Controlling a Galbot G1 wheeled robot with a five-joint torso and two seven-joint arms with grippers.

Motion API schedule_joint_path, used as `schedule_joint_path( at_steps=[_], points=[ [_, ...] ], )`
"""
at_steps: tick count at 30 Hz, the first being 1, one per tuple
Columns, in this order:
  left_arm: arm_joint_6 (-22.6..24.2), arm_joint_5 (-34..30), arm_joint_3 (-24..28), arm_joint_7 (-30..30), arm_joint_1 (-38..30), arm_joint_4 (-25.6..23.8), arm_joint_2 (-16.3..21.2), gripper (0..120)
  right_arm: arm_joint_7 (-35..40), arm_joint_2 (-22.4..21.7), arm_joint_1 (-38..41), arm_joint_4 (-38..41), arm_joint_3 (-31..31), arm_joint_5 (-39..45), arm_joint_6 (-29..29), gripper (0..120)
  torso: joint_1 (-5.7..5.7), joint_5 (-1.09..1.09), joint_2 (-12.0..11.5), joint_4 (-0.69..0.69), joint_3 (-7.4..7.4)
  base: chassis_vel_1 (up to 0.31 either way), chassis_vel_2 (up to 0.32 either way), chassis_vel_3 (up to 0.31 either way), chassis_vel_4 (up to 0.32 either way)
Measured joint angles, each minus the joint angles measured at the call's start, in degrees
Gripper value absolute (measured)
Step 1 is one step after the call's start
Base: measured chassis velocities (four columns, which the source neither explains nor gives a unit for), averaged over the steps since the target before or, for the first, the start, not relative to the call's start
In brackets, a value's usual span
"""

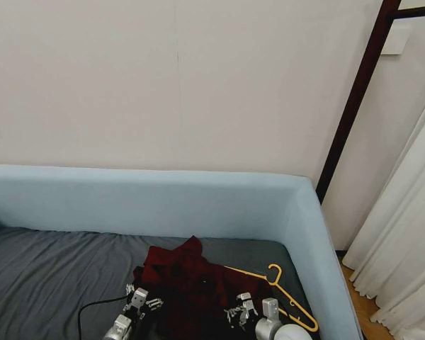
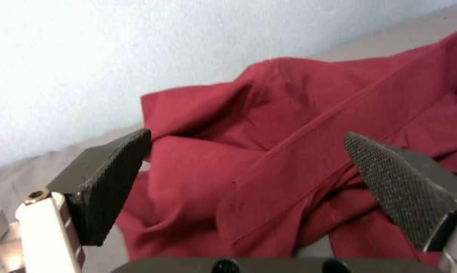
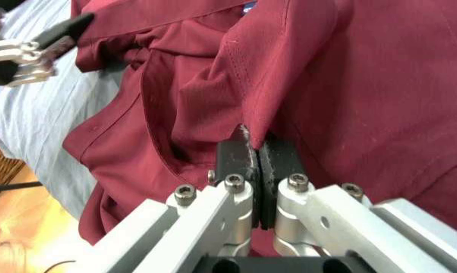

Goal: Pick up the clothes from the sofa and hang them on the clothes hanger.

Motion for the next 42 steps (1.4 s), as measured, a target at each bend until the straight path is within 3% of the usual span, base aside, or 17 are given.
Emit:
schedule_joint_path(
  at_steps=[4,8,14,18,30,38,42],
  points=[
    [0.5,-1.2,1.2,0.6,-1.3,1.5,-0.5,100,0.1,-0.2,0.2,0.2,0.0,0.2,0.0,0,0.00,0.00,0.0,0.01,0.00,0.000,0.000,0.000,0.000],
    [0.7,-1.9,1.9,1.5,-1.4,2.0,-0.5,89,0.1,-0.4,0.3,0.3,0.1,0.4,0.0,0,0.00,0.00,0.0,0.01,0.00,0.000,0.000,0.000,0.000],
    [0.3,-1.1,2.0,1.8,-1.0,2.8,-0.8,69,0.2,-0.2,0.4,0.0,0.3,0.5,0.1,0,0.00,0.00,0.0,0.02,0.00,0.000,0.000,0.000,0.000],
    [0.1,-0.7,2.6,1.9,-1.3,3.8,-0.8,48,0.2,0.4,1.2,-0.6,0.4,0.5,0.3,0,0.00,0.00,0.0,0.02,0.00,0.000,0.000,0.000,0.000],
    [0.2,-2.0,2.5,2.0,-1.8,4.9,-1.2,7,0.1,-0.3,1.2,-0.4,0.3,0.8,0.4,0,0.00,0.01,0.0,0.01,0.00,0.000,0.000,0.000,0.000],
    [0.2,-2.2,1.9,1.9,-1.2,3.7,-0.9,7,0.0,-0.3,0.2,0.2,1.3,0.7,0.5,0,0.00,0.00,0.0,0.01,0.00,0.000,0.000,0.000,0.000],
    [0.2,-2.9,0.6,1.0,-0.3,0.6,0.0,7,0.1,-0.7,-0.8,1.6,2.5,0.3,0.8,0,0.00,0.00,0.0,0.01,0.00,0.000,0.000,0.000,0.000]
  ],
)
